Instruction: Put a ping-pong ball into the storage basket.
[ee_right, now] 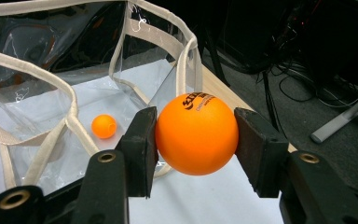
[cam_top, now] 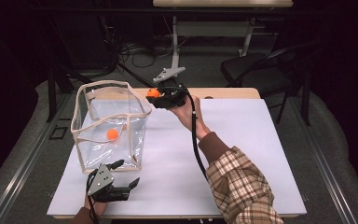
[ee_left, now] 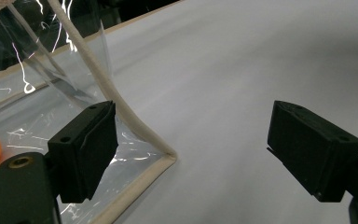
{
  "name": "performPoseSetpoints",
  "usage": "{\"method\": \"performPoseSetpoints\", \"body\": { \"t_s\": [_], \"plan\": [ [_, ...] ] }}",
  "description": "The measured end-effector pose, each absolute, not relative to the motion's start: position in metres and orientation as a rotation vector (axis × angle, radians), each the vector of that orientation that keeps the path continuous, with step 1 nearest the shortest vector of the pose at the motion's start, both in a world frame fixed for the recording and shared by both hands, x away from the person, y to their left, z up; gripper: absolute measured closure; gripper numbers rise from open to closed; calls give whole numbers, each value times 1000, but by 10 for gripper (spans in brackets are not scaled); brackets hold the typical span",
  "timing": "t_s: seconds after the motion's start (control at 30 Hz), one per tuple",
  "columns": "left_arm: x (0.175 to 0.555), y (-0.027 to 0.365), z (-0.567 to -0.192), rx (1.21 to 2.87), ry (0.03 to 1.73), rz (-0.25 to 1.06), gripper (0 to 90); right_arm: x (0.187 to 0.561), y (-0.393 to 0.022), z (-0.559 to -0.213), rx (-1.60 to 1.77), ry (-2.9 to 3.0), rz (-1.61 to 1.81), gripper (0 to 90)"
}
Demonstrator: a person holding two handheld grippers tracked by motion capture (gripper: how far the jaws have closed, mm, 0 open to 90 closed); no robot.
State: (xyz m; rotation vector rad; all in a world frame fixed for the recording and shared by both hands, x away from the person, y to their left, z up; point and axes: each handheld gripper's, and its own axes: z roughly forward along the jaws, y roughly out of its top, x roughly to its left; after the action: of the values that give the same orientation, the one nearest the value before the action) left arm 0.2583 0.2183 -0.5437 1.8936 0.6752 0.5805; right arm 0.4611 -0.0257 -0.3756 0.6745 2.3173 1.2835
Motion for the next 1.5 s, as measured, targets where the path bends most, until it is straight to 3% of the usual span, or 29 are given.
{"method": "performPoseSetpoints", "body": {
  "t_s": [1.5],
  "plan": [
    [259,218,-544,1894,674,577,159,467,4,-371,650,2322,1324,510]
  ]
}}
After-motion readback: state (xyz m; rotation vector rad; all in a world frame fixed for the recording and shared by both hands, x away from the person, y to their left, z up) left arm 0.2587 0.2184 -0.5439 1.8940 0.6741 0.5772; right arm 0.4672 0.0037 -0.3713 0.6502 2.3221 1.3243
